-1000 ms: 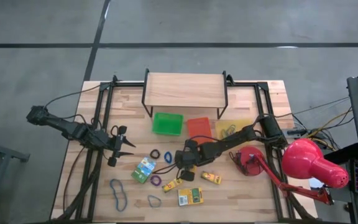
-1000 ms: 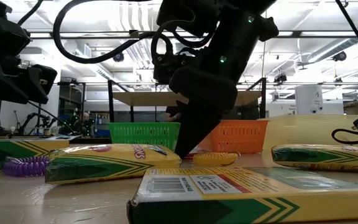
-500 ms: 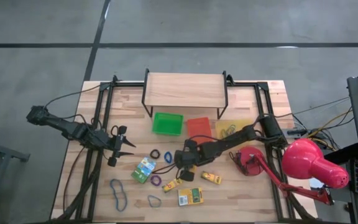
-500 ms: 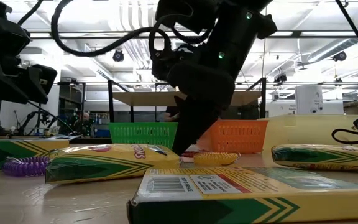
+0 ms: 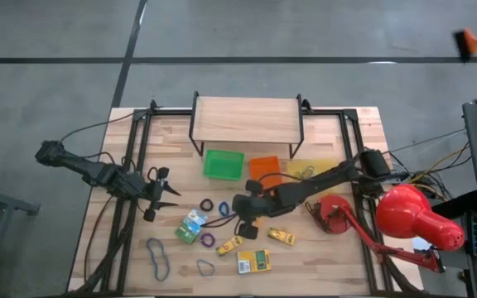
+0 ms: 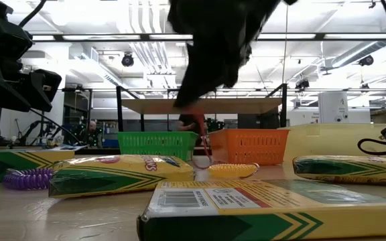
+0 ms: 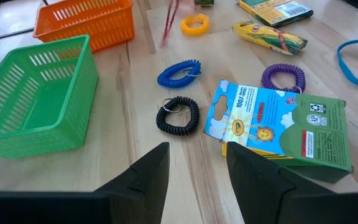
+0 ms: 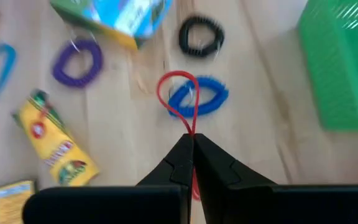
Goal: Pick & Place Office Desk Supplies
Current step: Put the red rubber band into the yellow bin
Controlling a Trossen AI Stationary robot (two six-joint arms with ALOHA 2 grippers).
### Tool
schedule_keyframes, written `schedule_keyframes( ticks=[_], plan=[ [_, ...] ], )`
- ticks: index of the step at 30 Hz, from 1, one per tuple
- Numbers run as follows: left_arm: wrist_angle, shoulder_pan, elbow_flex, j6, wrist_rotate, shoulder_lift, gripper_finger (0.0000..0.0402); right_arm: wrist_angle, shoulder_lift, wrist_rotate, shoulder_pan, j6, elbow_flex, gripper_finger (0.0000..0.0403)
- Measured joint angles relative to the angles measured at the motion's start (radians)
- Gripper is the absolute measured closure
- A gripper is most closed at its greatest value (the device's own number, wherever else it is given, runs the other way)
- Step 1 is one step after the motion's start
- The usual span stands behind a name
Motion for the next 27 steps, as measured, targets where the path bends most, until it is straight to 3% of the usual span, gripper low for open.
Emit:
schedule_keyframes(
  ticks=[9, 12, 27],
  plan=[
    [0.0, 0.0, 0.0, 0.0, 0.0, 0.0, 0.0238, -0.074, -0.194, 0.007, 0.014, 0.001, -0.001, 0.0394],
    [0.0, 0.0, 0.0, 0.0, 0.0, 0.0, 0.0238, -0.126, -0.257, 0.056, 0.026, 0.016, -0.002, 0.0394],
    [0.004, 0.0, 0.0, -0.003, 0.0, 0.008, 0.0238, -0.672, -0.494, 0.289, 0.096, 0.518, -0.005, 0.0394]
  ],
)
